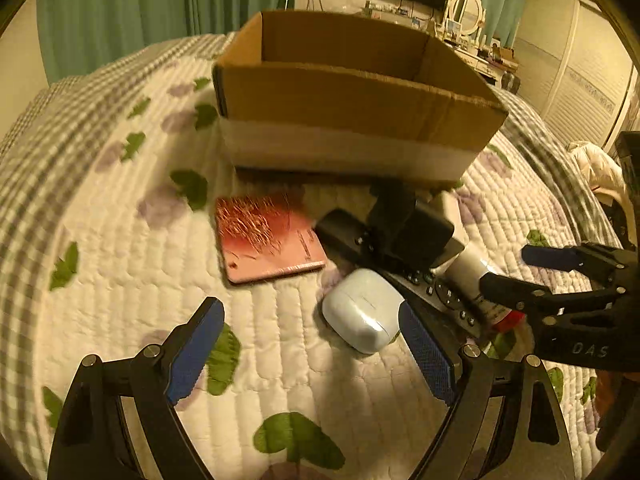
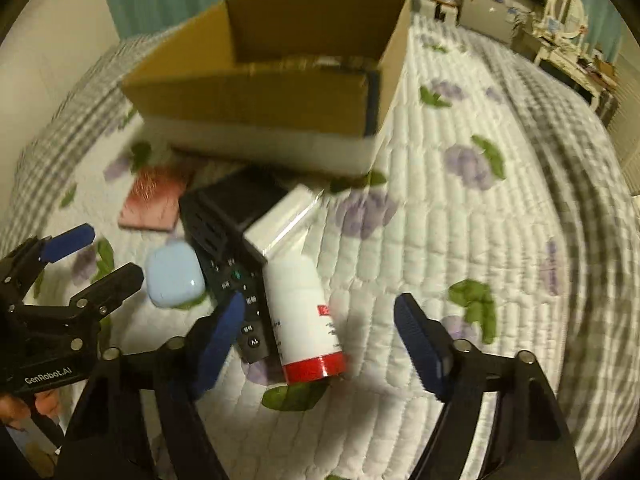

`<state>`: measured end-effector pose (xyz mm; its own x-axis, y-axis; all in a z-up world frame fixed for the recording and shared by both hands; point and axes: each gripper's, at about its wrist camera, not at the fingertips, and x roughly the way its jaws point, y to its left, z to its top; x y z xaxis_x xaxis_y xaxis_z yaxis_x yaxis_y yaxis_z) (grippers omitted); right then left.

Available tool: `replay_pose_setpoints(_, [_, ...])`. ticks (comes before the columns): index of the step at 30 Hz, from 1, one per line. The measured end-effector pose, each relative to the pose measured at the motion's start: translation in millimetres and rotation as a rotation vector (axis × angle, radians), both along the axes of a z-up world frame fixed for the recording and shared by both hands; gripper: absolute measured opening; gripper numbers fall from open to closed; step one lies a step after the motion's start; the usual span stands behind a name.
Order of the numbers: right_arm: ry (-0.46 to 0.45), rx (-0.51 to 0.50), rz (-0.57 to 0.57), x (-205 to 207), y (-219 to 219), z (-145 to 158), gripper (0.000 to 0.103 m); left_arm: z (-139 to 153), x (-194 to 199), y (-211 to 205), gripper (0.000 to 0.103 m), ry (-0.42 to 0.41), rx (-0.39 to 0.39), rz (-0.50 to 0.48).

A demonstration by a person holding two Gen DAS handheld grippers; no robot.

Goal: Organize rigid objects
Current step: 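Grasp the white earbud case with the left tool while the right tool grasps the red-capped bottle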

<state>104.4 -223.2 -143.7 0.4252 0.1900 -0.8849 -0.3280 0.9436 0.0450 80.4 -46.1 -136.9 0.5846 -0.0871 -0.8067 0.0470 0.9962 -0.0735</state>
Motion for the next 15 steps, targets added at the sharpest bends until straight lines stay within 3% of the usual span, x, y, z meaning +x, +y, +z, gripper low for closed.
replay_pose_setpoints(2, [0.035, -0.016, 0.025, 2, 4, -12, 0.055, -5, 1, -3, 0.091, 0.007, 0.003, -0.005])
replay_pose_setpoints(7, [0.058, 0.004, 0.045, 3, 1, -21, 0.038, -15, 4, -7, 0.091, 0.031, 0.001, -0.002])
replay_pose_setpoints(15, [0.014, 0.007, 0.023, 7, -5, -5, 0.037, -23, 6, -22, 0.091, 0.05, 0.051, -0.02])
